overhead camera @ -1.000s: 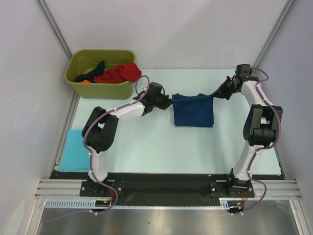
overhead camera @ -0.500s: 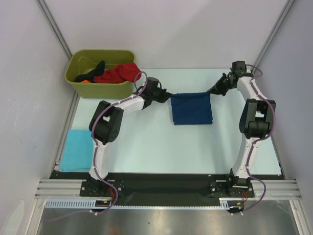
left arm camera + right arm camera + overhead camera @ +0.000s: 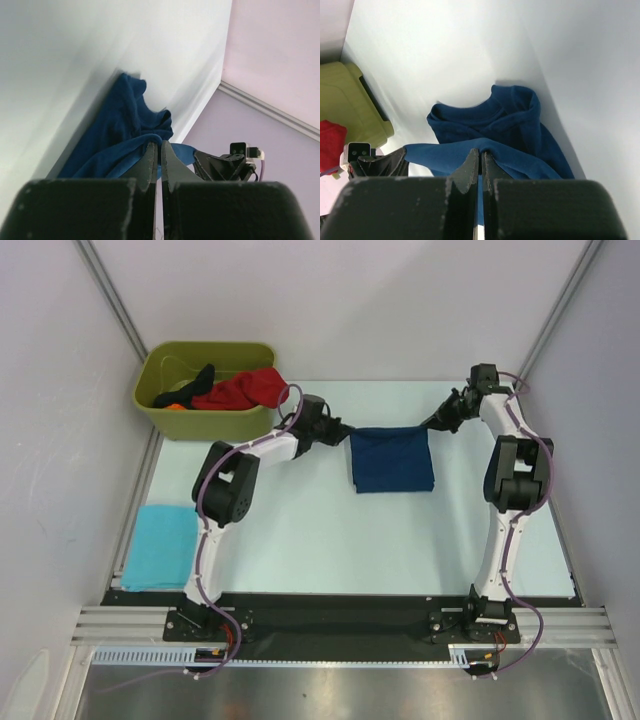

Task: Fold and stack the t-shirts
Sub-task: Fold the tshirt

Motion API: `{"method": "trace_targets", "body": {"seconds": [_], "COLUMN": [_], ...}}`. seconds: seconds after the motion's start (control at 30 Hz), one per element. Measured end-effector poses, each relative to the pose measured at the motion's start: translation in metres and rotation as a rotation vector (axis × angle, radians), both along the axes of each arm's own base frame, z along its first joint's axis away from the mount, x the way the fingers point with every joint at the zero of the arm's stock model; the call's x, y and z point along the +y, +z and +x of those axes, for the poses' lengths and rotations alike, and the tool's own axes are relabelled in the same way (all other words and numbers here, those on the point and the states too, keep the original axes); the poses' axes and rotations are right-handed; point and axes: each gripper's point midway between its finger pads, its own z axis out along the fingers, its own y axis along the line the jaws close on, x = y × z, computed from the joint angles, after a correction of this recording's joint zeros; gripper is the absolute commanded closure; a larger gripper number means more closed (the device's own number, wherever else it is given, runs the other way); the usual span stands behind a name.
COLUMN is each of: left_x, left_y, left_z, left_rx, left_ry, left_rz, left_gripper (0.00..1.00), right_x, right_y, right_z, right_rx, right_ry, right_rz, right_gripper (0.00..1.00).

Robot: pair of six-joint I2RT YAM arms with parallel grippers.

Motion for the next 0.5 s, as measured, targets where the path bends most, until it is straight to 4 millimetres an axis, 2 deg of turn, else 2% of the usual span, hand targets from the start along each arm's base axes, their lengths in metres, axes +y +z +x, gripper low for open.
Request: {"method": "trace_targets", "body": {"seconds": [0.1, 0.13, 0.2, 0.27, 0.4, 0.43, 0.5], "left_x": [-0.001, -0.001, -0.001, -0.001, 0.004, 0.008, 0.019], "left_y": [-0.001, -0.001, -0.002, -0.005, -0.012, -0.015, -0.017], "left_z": [0.007, 0.009, 0.013, 0.018, 0.028, 0.030, 0.036], "left_rx": [-0.005, -0.007, -0.008, -0.013, -0.022, -0.021, -0.024], "left_ry": [0.000, 0.000, 0.002, 0.000, -0.003, -0.004, -0.013], "left_rz": [-0.004, -0.007, -0.006, -0.002, 0.013, 0.024, 0.065], "left_gripper": [1.00, 1.00, 0.98, 0.82, 0.57, 0.42, 0.32], "right_x": [0.000, 0.000, -0.001, -0.001, -0.010, -0.014, -0.027], "right_y": [-0.003, -0.004, -0.005, -0.007, -0.016, -0.019, -0.025], "right_z": [0.005, 0.008, 0.012, 0.017, 0.040, 0.049, 0.063], "right_rx": [0.002, 0.000, -0.003, -0.001, -0.020, -0.035, -0.045], "right_ry": [0.000, -0.002, -0.004, -0.012, -0.036, -0.043, -0.061], "right_rz": [0.008, 0.009, 0.017, 0.027, 0.047, 0.048, 0.053], "right_gripper": [0.98, 0.93, 0.88, 0.74, 0.61, 0.57, 0.53]}}
